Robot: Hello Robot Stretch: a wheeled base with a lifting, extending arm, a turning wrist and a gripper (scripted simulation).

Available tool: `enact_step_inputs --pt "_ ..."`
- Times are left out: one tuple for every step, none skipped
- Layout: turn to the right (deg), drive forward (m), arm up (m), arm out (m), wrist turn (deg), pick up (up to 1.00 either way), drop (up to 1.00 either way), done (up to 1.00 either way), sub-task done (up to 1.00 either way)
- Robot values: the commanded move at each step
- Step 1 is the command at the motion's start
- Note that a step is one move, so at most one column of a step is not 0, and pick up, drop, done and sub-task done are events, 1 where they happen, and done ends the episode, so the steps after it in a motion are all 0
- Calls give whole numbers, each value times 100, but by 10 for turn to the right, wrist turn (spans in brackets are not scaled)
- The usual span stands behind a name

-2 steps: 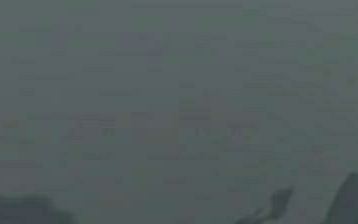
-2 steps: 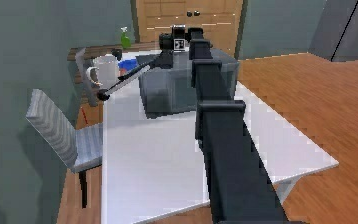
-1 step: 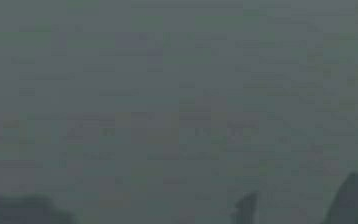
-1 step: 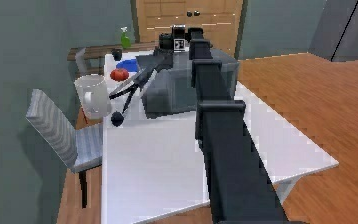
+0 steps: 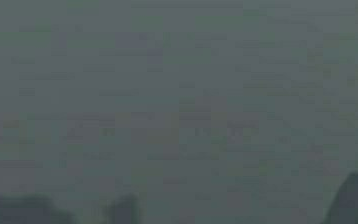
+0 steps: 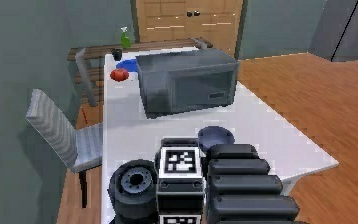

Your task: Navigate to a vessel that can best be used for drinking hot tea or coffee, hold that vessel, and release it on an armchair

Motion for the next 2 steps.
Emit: enact_step_inputs --pt "-450 0 0 0 0 0 0 0 0" --pt "-450 0 0 0 0 0 0 0 0"
